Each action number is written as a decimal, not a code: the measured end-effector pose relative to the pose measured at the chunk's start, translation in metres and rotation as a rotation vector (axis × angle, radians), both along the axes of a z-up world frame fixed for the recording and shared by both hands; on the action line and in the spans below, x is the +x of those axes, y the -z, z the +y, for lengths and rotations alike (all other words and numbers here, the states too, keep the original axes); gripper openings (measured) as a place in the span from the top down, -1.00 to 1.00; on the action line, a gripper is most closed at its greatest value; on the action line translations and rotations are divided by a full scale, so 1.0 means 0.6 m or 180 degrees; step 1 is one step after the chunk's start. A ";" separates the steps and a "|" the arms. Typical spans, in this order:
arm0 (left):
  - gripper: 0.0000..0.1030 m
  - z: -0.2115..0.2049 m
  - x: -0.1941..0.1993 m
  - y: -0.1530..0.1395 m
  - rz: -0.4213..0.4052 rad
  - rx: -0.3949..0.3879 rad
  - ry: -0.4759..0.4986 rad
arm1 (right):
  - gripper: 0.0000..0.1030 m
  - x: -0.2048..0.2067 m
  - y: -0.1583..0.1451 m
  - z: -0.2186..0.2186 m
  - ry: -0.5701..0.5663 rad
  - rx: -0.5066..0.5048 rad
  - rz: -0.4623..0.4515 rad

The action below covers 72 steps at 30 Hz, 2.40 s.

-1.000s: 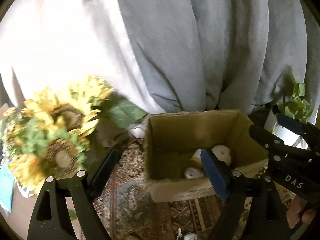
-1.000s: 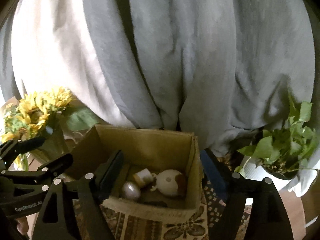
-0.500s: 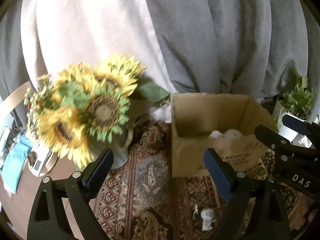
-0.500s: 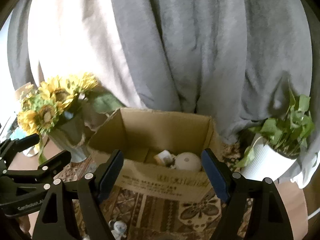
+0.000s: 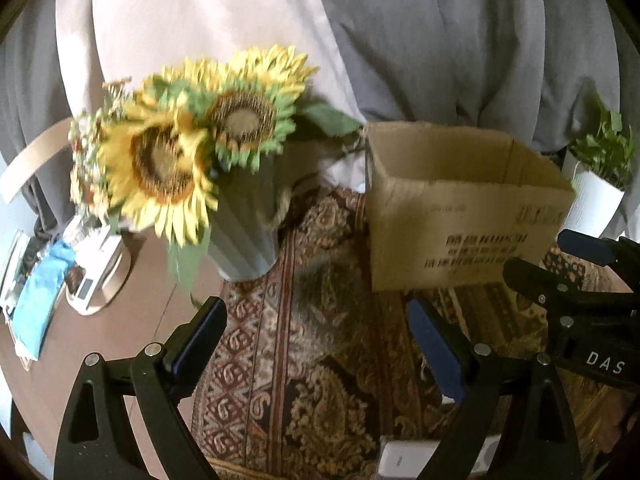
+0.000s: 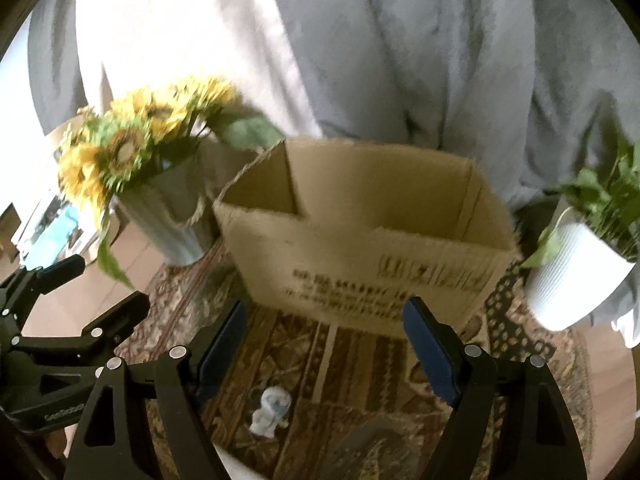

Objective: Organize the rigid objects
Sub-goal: 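Withdraw both tools and lower the right tool toward the white astronaut figure, then close the right tool on the astronaut figure while the left tool lowers to the bagged remote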

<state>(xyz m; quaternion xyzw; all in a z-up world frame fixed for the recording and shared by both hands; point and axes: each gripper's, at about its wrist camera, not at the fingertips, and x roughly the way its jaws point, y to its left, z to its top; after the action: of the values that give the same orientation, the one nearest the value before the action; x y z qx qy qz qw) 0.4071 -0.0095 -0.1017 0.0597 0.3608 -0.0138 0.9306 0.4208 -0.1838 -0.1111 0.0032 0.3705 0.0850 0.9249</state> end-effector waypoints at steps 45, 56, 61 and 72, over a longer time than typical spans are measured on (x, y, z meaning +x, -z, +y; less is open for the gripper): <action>-0.80 0.025 -0.018 0.125 0.0541 0.0242 -0.0017 | 0.19 0.021 0.204 0.059 -0.0462 0.0410 0.1064; -0.79 0.021 -0.022 0.120 0.0542 0.0172 0.0061 | 0.29 0.010 0.195 0.060 -0.0492 0.0439 0.1077; -0.79 0.012 -0.036 0.103 0.0485 0.0168 0.0136 | 0.30 -0.011 0.170 0.050 -0.0460 0.0438 0.0971; -0.79 -0.021 -0.075 0.074 0.0444 0.0058 0.0277 | 0.31 -0.051 0.119 0.012 -0.0385 0.0528 0.0715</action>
<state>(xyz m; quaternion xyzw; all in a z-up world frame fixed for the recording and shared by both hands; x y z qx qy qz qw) 0.3619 -0.0224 -0.1460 0.0827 0.4219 -0.0551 0.9012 0.3901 -0.1767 -0.1823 0.0668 0.4629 0.1699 0.8674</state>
